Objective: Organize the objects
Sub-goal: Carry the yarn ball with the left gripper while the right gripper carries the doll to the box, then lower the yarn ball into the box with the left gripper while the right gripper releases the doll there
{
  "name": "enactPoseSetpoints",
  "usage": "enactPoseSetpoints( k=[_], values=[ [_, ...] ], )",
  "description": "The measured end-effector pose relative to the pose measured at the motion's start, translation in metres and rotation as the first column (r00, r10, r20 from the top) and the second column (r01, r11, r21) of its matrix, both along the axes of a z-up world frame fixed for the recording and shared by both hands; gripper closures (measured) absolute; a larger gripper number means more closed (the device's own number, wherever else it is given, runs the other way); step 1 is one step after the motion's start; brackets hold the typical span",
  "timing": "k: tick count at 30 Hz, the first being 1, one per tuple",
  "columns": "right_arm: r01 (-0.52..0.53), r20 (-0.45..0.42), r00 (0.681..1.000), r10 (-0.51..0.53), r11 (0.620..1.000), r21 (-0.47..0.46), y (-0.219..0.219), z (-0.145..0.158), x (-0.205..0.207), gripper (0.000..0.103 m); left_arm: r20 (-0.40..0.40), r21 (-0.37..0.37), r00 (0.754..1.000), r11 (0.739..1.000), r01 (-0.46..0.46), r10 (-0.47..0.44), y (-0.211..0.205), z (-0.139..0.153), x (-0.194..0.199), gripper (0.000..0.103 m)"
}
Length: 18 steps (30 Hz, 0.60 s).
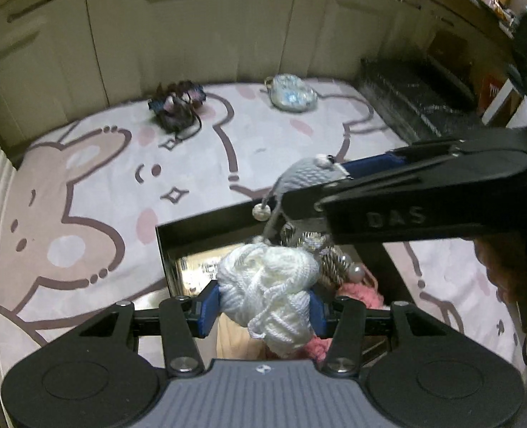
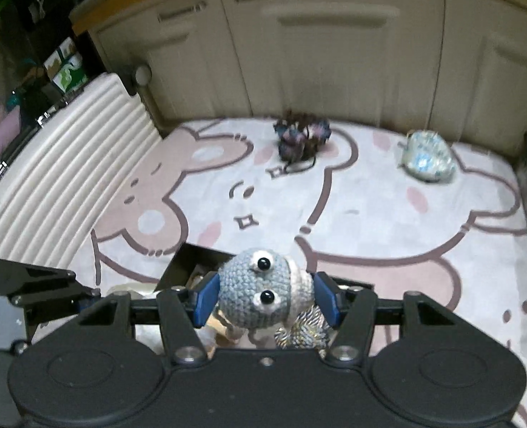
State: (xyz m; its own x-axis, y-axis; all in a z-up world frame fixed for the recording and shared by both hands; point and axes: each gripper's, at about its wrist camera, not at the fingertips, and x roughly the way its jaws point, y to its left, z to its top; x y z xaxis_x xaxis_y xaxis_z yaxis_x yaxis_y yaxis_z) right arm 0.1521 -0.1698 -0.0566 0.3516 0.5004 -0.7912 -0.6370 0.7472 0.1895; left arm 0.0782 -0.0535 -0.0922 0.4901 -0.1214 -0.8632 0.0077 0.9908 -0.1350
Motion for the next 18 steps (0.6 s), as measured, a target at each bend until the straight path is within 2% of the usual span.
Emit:
enactPoseSetpoints(
  k=[6, 7, 9, 15, 18],
  values=[
    [0.005, -0.058, 0.998, -0.005, 1.000, 0.008, 0.010, -0.015, 0.009, 0.042, -0.041, -0.022, 0.999, 1.000, 0.003, -0.004, 0.003, -0.009, -0.001, 0.052],
    [0.005, -0.066, 0.998, -0.003, 1.000, 0.018, 0.010, -0.017, 0.010, 0.034, -0.049, -0.029, 0.999, 1.000, 0.002, -0.003, 0.004, -0.011, -0.001, 0.052],
    [0.006, -0.068, 0.998, -0.005, 1.000, 0.012, 0.012, -0.018, 0.010, 0.029, -0.060, -0.028, 0.998, 1.000, 0.000, -0.002, 0.004, -0.015, 0.001, 0.052],
    [-0.004, -0.065, 0.998, 0.002, 1.000, -0.019, 0.012, -0.015, 0.008, 0.030, -0.052, -0.053, 0.999, 0.998, -0.014, 0.012, 0.003, -0.021, 0.010, 0.052],
    [0.009, -0.071, 0.997, -0.011, 1.000, -0.020, 0.005, -0.011, 0.008, 0.030, -0.048, -0.043, 0.999, 0.999, 0.002, -0.004, -0.002, -0.027, 0.019, 0.052]
  ],
)
